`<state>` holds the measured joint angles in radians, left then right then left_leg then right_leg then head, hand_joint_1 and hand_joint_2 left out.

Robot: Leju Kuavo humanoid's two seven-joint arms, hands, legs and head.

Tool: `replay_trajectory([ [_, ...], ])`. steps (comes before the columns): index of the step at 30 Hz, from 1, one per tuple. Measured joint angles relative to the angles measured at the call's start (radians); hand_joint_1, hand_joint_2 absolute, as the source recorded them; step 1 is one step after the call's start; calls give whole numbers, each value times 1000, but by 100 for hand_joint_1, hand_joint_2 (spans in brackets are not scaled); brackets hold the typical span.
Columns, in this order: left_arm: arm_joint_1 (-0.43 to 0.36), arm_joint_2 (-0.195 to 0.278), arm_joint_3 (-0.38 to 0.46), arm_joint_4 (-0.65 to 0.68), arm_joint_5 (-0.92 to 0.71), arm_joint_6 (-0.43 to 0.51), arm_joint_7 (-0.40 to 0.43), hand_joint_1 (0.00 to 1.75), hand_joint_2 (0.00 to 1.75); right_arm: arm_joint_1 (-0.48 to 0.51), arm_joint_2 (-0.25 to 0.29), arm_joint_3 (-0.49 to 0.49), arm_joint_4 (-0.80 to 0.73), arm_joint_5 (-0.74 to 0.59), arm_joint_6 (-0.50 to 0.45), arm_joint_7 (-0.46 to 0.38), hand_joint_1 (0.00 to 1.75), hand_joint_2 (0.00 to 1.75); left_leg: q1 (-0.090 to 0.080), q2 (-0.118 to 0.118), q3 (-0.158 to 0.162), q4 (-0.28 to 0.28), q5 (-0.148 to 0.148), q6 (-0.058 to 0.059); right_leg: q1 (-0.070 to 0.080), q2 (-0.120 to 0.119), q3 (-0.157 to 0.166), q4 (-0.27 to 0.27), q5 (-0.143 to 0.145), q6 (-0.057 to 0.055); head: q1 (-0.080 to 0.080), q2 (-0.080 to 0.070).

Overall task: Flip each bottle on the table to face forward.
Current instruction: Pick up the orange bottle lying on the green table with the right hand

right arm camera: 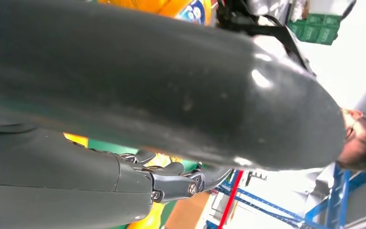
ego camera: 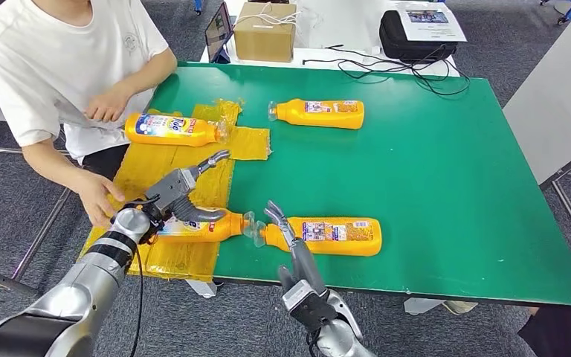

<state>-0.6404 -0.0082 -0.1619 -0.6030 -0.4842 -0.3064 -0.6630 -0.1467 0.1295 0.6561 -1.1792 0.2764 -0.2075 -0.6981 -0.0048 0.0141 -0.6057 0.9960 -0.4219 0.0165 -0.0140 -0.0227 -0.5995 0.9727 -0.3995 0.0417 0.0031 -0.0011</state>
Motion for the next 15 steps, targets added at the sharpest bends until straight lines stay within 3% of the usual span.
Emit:
replay_trajectory([
  [6,76,-61,21,-202,159,66,49,0,175,8,0,-2,-11,78,-39,0,0,0,0,0,0,0,0,0,0,0,0,0,0,0,0,0],
  [14,211,-140,78,-509,578,59,148,0,175,36,-4,-95,-49,350,-362,29,0,0,0,1,0,0,-1,0,0,1,0,0,0,0,0,0],
  [15,241,-149,84,-556,626,64,149,0,175,39,-7,-113,-55,379,-376,38,0,44,0,1,0,0,-1,0,0,1,0,0,0,0,0,0],
])
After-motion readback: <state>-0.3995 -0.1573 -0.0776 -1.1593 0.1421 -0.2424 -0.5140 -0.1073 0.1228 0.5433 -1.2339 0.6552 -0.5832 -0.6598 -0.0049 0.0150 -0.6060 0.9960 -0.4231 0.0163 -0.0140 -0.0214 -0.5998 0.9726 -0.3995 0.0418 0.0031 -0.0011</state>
